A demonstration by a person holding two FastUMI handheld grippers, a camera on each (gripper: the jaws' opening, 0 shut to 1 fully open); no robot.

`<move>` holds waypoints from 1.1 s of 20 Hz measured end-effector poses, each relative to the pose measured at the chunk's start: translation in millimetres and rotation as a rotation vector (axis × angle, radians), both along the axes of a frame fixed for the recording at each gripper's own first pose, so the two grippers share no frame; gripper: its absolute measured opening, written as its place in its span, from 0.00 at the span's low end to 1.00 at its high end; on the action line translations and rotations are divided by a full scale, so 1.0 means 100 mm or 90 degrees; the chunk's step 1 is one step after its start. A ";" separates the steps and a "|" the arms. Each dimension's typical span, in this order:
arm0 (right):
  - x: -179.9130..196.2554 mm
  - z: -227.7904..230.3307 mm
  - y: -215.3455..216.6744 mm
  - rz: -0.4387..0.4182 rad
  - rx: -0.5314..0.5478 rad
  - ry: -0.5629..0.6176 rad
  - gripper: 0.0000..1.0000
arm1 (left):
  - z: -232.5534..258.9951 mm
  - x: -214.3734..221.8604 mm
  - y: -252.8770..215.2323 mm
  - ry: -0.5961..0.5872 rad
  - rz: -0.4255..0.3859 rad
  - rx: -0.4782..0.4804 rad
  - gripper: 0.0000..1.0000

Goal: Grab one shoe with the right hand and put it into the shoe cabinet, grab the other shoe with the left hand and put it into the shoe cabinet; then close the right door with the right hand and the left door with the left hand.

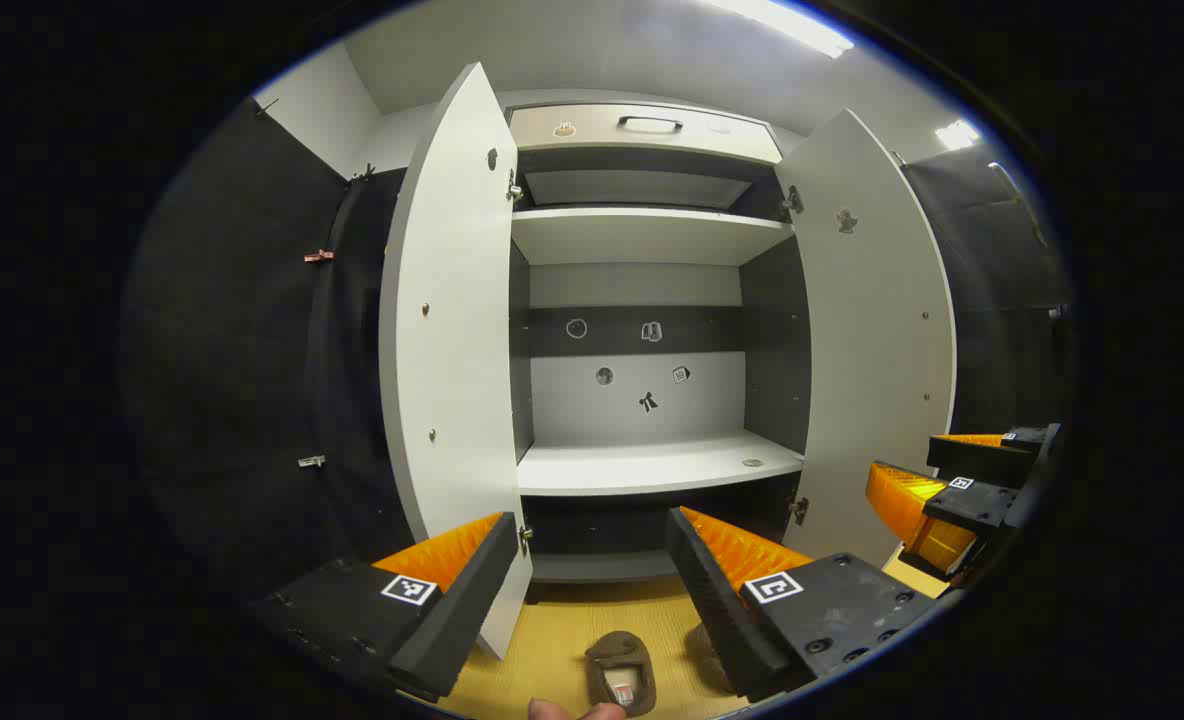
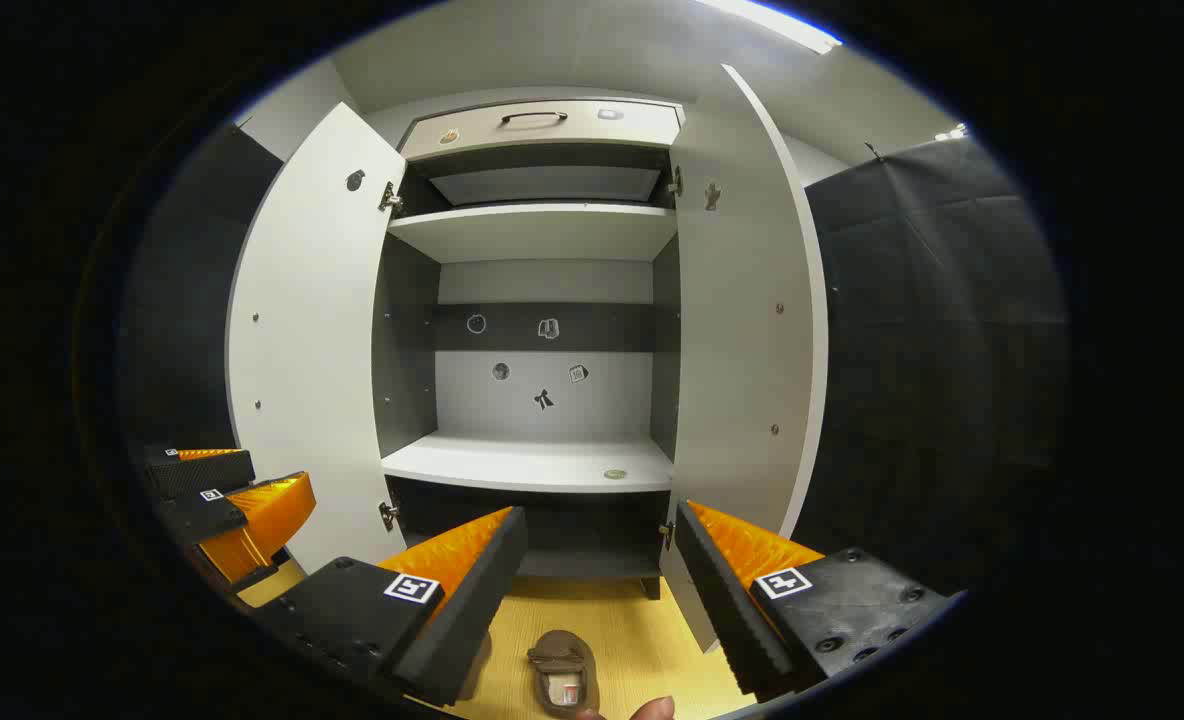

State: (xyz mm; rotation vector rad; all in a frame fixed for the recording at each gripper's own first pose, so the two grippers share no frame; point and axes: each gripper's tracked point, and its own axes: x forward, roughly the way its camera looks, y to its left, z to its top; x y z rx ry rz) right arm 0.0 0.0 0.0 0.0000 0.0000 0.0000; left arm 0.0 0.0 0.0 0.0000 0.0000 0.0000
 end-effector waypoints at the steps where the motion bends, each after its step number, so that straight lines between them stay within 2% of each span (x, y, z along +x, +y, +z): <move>1: 0.00 0.00 0.02 0.002 0.000 -0.001 0.99 | 0.00 0.01 0.01 0.000 0.000 0.000 0.96; 22: 0.08 0.00 0.21 0.027 0.000 -0.008 0.98 | 0.00 0.08 0.13 -0.009 0.010 0.000 0.96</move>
